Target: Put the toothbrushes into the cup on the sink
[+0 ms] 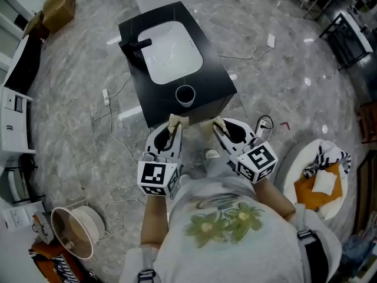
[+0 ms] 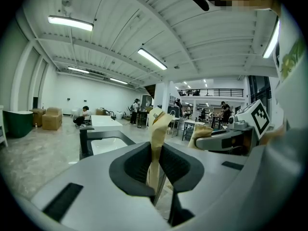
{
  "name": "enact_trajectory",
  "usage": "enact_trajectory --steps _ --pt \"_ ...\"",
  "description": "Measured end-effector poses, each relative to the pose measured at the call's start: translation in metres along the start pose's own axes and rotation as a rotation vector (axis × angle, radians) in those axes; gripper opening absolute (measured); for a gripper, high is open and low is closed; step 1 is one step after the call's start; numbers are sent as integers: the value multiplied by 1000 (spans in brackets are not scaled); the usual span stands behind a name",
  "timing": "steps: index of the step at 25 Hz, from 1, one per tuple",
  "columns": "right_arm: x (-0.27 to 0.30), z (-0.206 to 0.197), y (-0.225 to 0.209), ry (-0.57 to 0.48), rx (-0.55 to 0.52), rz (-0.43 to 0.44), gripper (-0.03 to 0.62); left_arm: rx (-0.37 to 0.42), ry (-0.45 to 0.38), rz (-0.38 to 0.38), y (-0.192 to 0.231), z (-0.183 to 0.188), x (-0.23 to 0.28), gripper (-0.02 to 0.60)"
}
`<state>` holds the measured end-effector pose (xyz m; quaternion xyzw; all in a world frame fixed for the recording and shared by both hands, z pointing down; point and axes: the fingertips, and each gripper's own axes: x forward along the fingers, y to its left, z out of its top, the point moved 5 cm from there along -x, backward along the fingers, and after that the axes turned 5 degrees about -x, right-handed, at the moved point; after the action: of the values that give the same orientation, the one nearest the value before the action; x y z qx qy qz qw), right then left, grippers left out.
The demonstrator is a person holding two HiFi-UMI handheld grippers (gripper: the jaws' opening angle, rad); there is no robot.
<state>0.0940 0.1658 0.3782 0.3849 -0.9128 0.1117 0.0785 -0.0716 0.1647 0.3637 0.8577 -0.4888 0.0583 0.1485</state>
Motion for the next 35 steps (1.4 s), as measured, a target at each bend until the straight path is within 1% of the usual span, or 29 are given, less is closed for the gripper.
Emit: enact_trajectory --steps 6,11,16,22,30,35 --pt "14 7 -26 14 -15 37 89 -7 -16 41 4 11 25 63" --pt "27 7 -44 29 -25 82 89 -10 -89 93 8 24 37 63" --pt "35 8 -61 38 -36 123 89 -16 -131 141 8 34 49 63" --pt "38 10 -81 47 -48 186 89 -21 -150 210 4 38 64 63" --pt "44 9 -102 48 -86 269 89 -38 -183 306 -3 33 72 63" --pt "55 7 -107 51 -82 292 89 -53 -178 328 1 28 77 63"
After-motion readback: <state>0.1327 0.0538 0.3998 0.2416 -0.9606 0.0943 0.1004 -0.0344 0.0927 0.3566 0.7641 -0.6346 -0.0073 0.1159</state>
